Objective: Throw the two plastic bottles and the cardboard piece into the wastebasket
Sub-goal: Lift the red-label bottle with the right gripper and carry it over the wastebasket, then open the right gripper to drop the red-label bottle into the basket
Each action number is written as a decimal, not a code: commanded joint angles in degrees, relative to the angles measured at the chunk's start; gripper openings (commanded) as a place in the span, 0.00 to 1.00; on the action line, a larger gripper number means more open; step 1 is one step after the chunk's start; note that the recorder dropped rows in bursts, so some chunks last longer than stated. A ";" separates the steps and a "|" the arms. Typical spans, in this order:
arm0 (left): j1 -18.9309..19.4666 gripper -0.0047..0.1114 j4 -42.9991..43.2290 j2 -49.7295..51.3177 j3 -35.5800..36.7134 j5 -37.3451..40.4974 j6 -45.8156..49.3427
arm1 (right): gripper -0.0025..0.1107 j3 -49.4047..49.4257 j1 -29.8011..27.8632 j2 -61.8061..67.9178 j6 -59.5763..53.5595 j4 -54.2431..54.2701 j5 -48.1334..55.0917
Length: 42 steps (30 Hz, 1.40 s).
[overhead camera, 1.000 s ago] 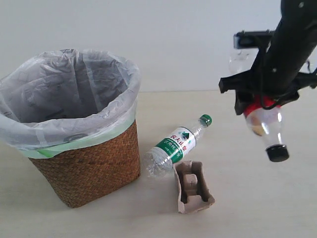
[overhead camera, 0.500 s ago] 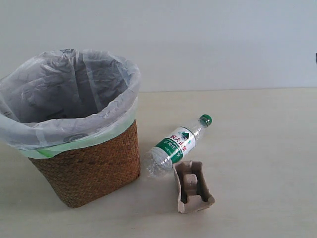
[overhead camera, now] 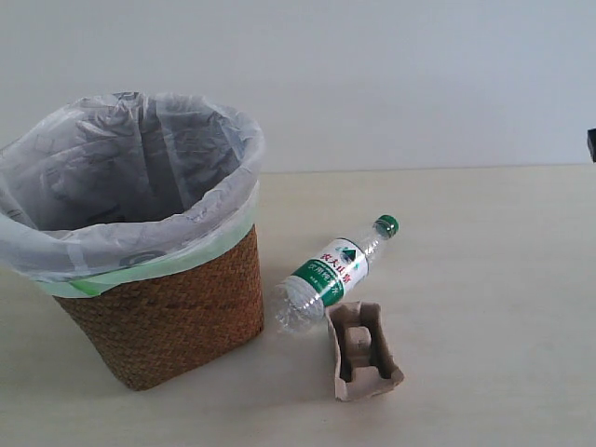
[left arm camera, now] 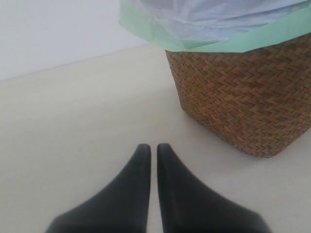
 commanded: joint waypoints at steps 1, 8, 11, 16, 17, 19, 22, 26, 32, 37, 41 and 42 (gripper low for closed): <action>0.17 0.07 -0.49 -0.11 0.22 -0.48 -0.54 | 0.02 2.37 -0.10 1.50 0.46 6.30 -8.15; 0.17 0.07 -0.49 -0.11 0.22 -0.48 -0.54 | 0.09 -25.80 23.08 9.83 -27.25 58.05 -33.05; 0.17 0.07 -0.49 -0.11 0.22 -0.48 -0.54 | 0.60 -44.82 28.58 16.60 -22.91 54.82 -29.14; 0.17 0.07 -0.49 -0.11 0.22 -0.48 -0.54 | 0.61 -54.04 28.36 22.39 -3.54 23.51 -7.11; 0.17 0.07 -0.49 -0.11 0.22 -0.48 -0.54 | 0.61 -54.04 28.36 22.39 -2.65 20.81 -5.84; 0.17 0.07 -0.49 -0.11 0.22 -0.48 -0.54 | 0.61 -54.17 28.36 21.48 -0.43 13.53 -2.92; 0.17 0.07 -0.49 -0.11 0.22 -0.48 -0.54 | 0.61 -54.17 28.36 20.51 -0.22 6.44 1.42; 0.17 0.07 -0.49 -0.11 0.22 -0.48 -0.54 | 0.61 -53.86 27.83 19.11 -1.13 -1.18 1.68; 0.17 0.07 -0.49 -0.11 0.22 -0.48 -0.54 | 0.61 -50.64 23.36 16.18 -1.20 4.08 1.68; 0.17 0.07 -0.49 -0.11 0.22 -0.48 -0.54 | 0.61 -43.34 18.71 14.30 -3.06 8.78 1.68; 0.17 0.07 -0.49 -0.11 0.22 -0.48 -0.54 | 0.61 -34.70 16.70 13.49 -4.72 14.35 1.68; 0.17 0.07 -0.49 -0.11 0.22 -0.48 -0.54 | 0.61 -32.15 16.60 13.41 -4.72 14.86 1.68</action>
